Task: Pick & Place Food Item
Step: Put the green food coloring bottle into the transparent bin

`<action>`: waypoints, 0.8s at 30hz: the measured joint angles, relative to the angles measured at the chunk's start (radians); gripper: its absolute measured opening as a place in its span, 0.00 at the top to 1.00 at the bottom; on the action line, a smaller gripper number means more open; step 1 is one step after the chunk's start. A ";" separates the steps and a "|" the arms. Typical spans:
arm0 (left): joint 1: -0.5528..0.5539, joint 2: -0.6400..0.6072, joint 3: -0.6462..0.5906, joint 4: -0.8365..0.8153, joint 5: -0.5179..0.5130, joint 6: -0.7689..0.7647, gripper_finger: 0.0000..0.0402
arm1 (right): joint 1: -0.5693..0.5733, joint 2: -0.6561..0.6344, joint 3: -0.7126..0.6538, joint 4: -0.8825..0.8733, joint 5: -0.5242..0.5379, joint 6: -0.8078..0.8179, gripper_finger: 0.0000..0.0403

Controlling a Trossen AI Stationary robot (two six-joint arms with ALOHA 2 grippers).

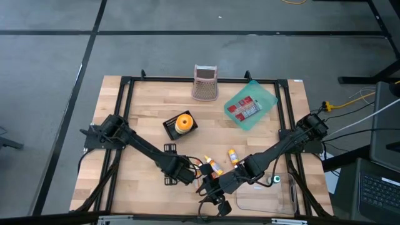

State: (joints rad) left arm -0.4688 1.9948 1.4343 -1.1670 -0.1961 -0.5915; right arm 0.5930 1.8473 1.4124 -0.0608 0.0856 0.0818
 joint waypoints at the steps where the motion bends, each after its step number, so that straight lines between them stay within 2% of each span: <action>1: 0.004 0.000 -0.016 0.001 0.000 0.000 0.44 | 0.000 0.000 0.000 0.000 0.000 0.000 0.60; 6: 0.014 0.001 -0.068 0.044 0.005 -0.003 0.44 | 0.000 0.000 0.000 0.000 0.000 0.000 0.60; 13: -0.011 -0.009 -0.060 0.046 -0.028 -0.066 0.44 | 0.000 0.000 0.000 -0.009 0.000 -0.015 0.60; 18: -0.018 -0.008 -0.064 0.056 -0.014 -0.076 0.44 | 0.000 0.000 0.000 -0.014 0.000 -0.019 0.60; 24: 0.006 -0.009 -0.137 0.123 0.040 -0.076 0.44 | 0.000 0.000 0.000 -0.007 0.000 -0.020 0.60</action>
State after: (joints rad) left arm -0.4624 1.9854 1.2974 -1.0435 -0.1556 -0.6675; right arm 0.5926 1.8473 1.4124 -0.0681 0.0853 0.0622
